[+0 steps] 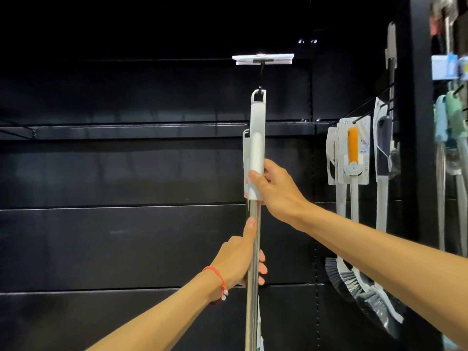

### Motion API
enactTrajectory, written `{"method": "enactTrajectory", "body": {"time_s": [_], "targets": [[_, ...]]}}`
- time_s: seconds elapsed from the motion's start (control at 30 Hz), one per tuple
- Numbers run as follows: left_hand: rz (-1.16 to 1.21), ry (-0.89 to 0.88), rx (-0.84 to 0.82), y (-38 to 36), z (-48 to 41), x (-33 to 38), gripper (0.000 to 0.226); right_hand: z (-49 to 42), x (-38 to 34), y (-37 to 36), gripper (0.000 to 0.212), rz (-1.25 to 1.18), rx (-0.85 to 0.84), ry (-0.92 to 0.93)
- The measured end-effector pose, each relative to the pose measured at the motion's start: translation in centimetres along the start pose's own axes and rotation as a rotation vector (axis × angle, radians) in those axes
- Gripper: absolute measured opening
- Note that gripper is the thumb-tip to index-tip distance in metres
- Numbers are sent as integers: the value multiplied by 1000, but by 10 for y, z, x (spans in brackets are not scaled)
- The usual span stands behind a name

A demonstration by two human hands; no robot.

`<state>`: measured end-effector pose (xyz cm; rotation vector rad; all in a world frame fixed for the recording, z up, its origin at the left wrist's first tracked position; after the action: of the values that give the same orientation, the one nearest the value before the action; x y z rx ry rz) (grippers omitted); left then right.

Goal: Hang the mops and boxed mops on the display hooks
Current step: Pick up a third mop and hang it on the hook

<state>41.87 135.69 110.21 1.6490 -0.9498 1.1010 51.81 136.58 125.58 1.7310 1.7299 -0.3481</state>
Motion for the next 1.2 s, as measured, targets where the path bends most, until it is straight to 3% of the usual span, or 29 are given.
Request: {"method": "enactTrajectory", "body": {"time_s": [0.17,0.33,0.43,0.67,0.87,1.0,1.2], "targets": [[-2,10,-3,4,-2,-8,77,-3,16,-10,42,28,9,-36],[61,-368,142,23,1,11,18,-1,24,6,42,126,178,47],[27,-448,202,26,-10,5,28,-1,31,17,44,178,322,73],[43,-420,282,19,-60,-10,57,-28,64,19,42,218,388,104],[36,-441,338,14,-109,-16,48,-67,111,2,25,236,354,73],[106,-406,403,21,-139,-33,27,-91,137,-7,32,224,366,52],[104,-377,411,26,-172,-50,32,-103,174,-18,40,127,318,88]]}}
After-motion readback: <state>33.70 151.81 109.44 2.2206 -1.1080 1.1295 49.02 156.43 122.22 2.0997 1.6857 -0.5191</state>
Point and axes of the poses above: each hand's wrist, its own z-axis away from the middle knuckle, its own y-axis out of the back of the hand, x = y × z, the point moved 10 cm from there along -z, towards the middle knuckle, and after that the axes turned 5 degrees about x, right-handed, at the moved point
